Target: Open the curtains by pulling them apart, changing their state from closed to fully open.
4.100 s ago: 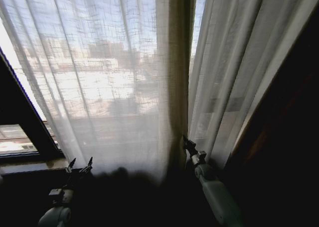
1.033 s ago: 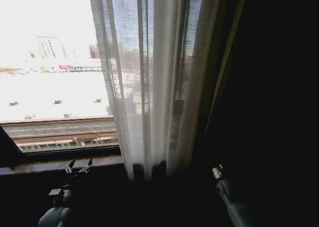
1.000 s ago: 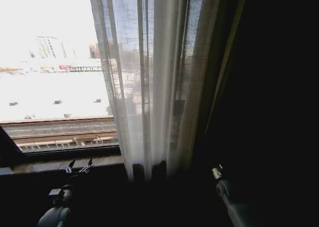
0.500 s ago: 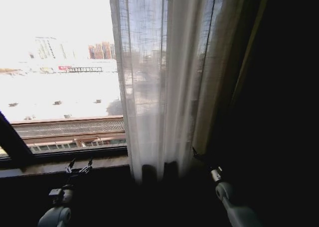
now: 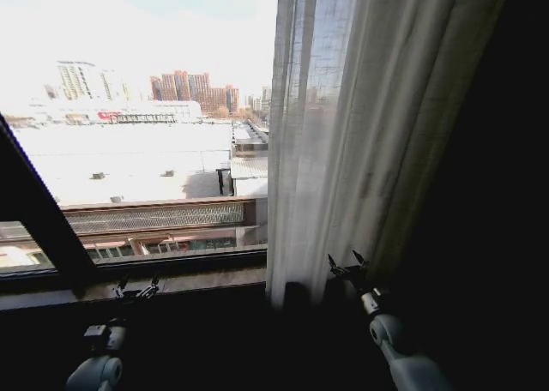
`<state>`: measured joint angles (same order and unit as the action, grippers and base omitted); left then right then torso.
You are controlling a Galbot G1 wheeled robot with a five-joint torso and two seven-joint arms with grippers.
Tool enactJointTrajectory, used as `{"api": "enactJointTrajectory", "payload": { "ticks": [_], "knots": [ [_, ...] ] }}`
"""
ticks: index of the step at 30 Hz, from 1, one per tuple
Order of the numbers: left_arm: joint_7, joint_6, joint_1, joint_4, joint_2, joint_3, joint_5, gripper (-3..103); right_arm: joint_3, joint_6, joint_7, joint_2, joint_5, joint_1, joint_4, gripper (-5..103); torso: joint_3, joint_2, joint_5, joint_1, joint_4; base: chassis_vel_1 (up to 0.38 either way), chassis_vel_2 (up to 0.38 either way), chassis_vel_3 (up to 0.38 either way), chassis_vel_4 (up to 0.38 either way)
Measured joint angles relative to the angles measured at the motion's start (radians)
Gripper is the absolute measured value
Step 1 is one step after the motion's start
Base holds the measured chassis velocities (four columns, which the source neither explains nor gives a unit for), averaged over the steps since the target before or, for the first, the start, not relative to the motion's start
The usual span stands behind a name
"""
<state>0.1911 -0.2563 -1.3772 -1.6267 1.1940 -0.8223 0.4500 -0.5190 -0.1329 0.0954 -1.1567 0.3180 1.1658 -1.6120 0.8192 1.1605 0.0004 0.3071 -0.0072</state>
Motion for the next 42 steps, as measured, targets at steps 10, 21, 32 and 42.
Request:
{"api": "enactJointTrajectory", "payload": {
  "ticks": [10,21,32,42],
  "knots": [
    [-0.001,0.000,0.000,0.000,0.000,0.000,0.000,99,0.006,-0.049,0.045,-0.008,0.005,-0.016,0.029,100,0.000,0.000,-0.0010,0.000,0.0000,0.251,0.254,-0.277,-0.258],
    [0.000,0.000,0.000,0.000,0.000,0.000,0.000,99,0.048,-0.049,0.021,-0.018,-0.033,-0.098,0.089,100,0.000,0.000,-0.0001,0.000,-0.0008,-0.020,-0.010,0.004,0.003],
    [0.000,0.000,0.000,0.000,0.000,0.000,0.000,99,0.139,-0.013,-0.035,-0.046,-0.016,-0.219,0.174,100,0.000,0.000,-0.0006,0.000,-0.0003,0.000,0.000,0.000,0.000],
    [0.000,0.000,0.000,0.000,0.000,0.000,0.000,99,0.195,-0.005,-0.048,-0.059,-0.019,-0.283,0.221,92,0.000,0.000,-0.0005,0.000,-0.0002,0.000,0.000,0.000,0.000]
  ]
}}
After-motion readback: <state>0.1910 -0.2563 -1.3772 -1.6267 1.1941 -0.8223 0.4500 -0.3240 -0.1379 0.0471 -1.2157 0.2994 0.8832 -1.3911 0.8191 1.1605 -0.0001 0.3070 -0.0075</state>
